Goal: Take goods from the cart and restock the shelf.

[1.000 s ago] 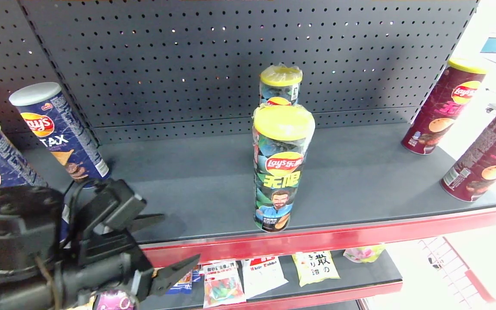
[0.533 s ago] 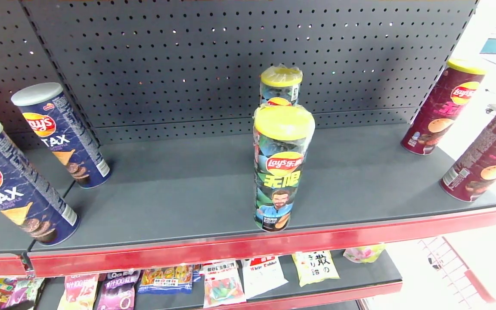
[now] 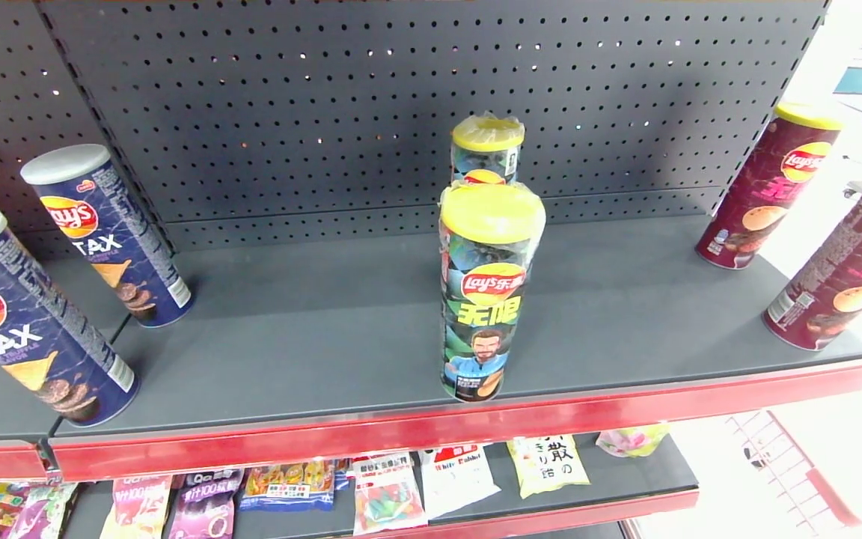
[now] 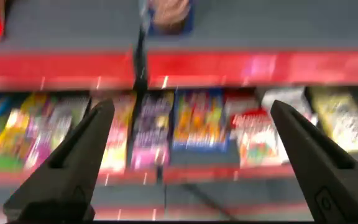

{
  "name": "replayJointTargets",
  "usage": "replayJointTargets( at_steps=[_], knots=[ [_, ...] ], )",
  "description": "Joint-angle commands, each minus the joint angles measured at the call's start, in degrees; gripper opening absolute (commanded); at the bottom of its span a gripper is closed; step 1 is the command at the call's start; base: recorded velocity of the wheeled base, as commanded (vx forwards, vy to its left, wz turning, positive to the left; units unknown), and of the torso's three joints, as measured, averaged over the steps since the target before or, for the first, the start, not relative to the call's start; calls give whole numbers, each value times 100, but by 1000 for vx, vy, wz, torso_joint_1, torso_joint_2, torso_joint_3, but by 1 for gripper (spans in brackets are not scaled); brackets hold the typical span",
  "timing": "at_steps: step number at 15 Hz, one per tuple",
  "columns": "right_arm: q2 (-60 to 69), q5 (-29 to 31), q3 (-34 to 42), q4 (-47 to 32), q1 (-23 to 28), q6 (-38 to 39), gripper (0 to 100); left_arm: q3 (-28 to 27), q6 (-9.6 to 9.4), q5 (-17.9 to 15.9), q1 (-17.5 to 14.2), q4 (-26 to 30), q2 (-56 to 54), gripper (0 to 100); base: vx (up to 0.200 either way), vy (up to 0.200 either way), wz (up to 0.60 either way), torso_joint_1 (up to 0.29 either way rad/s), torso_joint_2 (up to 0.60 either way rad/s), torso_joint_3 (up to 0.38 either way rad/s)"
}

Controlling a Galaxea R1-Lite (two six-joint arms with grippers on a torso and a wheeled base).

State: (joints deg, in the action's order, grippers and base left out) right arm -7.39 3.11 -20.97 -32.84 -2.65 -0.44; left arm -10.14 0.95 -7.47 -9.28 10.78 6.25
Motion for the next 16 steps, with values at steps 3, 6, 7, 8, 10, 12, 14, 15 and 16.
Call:
replayJointTargets(
  at_steps=[3, 6, 7, 8, 10, 12, 14, 15, 16],
  knots=[
    [730, -38, 655, 1342, 238, -694, 100, 953, -7, 71, -39, -1236, -116, 100, 0, 0, 0, 0, 0, 0],
    [730, 208, 1578, 2590, 238, -844, 100, 1014, 327, 1345, -39, -1236, -116, 100, 0, 0, 0, 0, 0, 0],
    [730, -161, 1886, 3214, 238, -809, 100, 1014, 327, 1310, -39, -1201, -116, 100, 0, 0, 0, 0, 0, 0],
    [712, -733, 1921, 3275, 238, -475, 100, 1005, 292, 1169, -30, -1104, -107, 100, 0, 0, 0, 0, 0, 0],
    [686, -689, 1921, 3214, 229, -97, 100, 997, 151, 545, 805, -1069, -133, 100, 0, 0, 0, 0, 0, 0],
    [378, -777, 1921, 3223, 194, -9, 100, 1005, -51, 519, 1262, -1069, -177, 100, 0, 0, 0, 0, 0, 0],
    [203, -935, 1965, 3275, 141, -35, 100, 1014, -60, 589, 1235, -1069, -204, 100, 0, 0, 0, 0, 0, 0],
    [308, -909, 1965, 3284, 221, 61, 100, 1014, -60, 659, 1200, -1069, -221, 100, 0, 0, 0, 0, 0, 0],
    [317, -909, 1965, 3284, 229, 70, 100, 1014, -60, 659, 1191, -1069, -230, 100, 0, 0, 0, 0, 0, 0]
  ],
)
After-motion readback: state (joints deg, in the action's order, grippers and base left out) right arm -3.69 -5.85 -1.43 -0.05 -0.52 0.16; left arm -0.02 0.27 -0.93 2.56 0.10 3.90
